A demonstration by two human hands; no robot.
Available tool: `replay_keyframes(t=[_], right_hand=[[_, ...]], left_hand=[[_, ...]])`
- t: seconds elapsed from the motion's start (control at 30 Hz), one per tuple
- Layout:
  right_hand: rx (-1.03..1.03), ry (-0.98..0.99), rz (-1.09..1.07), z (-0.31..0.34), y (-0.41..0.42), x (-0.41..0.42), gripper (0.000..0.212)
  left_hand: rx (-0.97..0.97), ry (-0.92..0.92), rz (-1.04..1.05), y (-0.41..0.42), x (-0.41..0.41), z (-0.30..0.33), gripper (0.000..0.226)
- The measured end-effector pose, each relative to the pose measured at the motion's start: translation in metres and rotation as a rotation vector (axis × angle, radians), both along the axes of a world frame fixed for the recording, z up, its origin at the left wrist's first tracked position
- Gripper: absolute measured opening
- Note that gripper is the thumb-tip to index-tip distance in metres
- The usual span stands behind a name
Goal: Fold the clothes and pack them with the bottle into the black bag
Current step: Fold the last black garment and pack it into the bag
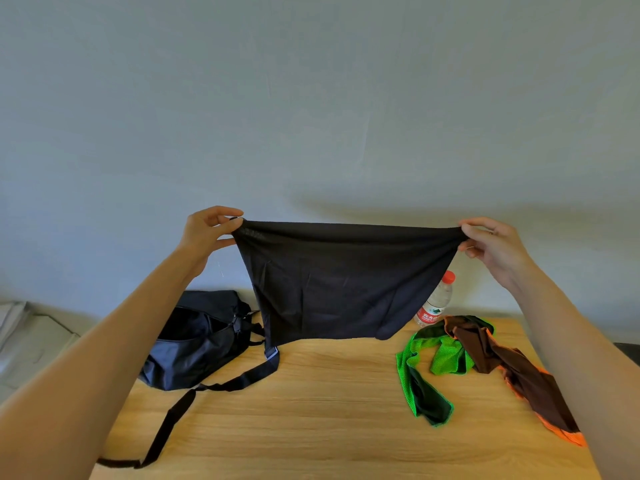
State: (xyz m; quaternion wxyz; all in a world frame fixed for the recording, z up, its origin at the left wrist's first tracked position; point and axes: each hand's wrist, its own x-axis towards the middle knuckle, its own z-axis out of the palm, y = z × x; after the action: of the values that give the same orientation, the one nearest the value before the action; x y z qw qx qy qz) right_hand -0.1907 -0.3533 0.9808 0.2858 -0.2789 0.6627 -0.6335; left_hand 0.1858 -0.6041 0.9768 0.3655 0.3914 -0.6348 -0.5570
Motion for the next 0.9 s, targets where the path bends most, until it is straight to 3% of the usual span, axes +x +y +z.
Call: replay_keyframes(t=[0.27, 0.43, 0.7, 0.9], right_hand=[[0.012, 0.036, 0.088, 0.002, 0.0, -0.009, 0.022], [0.209, 0.331, 0.154, -0.002, -0.005, -0.008, 0.024], [0.366, 0.665, 0.134, -0.019, -0.022, -0.005, 0.018], [0.365, 0.763, 0.111, -0.026, -0.037, -0.009, 0.009]], left_hand=[[-0.035, -0.052, 0.019, 0.002, -0.001, -0.002, 0.01], [-0.07, -0.215, -0.02, 0.001, -0.001, -0.008, 0.009], [0.064, -0.178, -0.082, 0.0, 0.001, -0.022, 0.022], [-0.125, -0.261, -0.046, -0.003, -0.009, -0.029, 0.026]])
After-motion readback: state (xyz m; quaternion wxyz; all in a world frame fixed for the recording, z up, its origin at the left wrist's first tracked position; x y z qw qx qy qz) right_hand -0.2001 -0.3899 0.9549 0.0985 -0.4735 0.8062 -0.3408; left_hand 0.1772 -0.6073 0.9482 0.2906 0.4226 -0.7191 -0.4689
